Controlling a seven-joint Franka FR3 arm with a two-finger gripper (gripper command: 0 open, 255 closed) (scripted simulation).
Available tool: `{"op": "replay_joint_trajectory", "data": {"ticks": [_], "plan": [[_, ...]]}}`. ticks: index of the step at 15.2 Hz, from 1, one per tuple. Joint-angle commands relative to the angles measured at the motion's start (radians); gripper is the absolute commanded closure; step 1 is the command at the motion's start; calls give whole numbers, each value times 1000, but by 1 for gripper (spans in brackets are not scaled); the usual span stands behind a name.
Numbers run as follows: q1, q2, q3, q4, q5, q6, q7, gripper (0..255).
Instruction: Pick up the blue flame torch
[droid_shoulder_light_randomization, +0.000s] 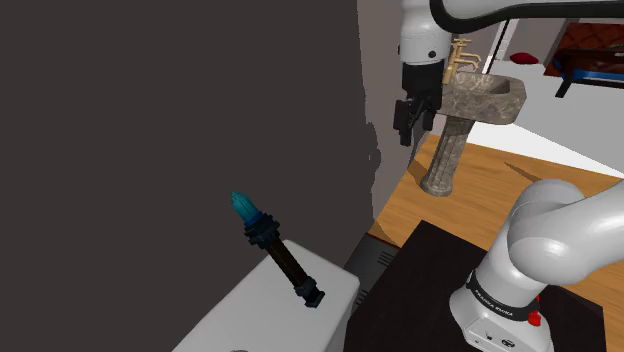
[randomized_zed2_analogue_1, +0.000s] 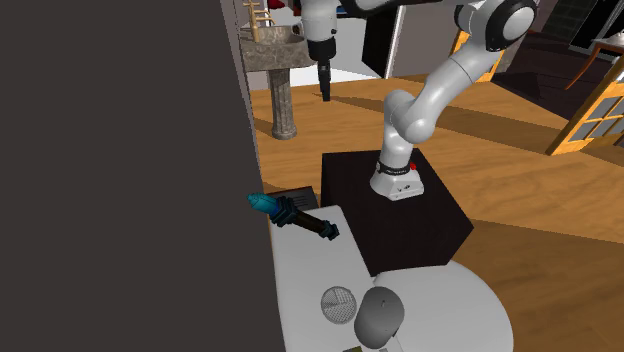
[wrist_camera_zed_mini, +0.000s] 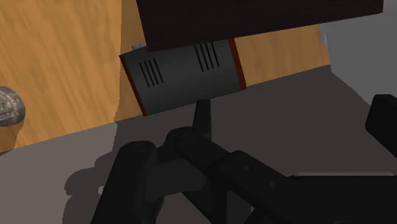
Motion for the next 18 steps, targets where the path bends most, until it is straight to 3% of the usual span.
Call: {"op": "replay_joint_trajectory", "data": {"ticks": [1,10,18], "plan": [[0,0,0,0,0,0,0,0],[105,-110,151,-247,130,389,112,0],[187,-71,336,-379,211,789,227,0]]}}
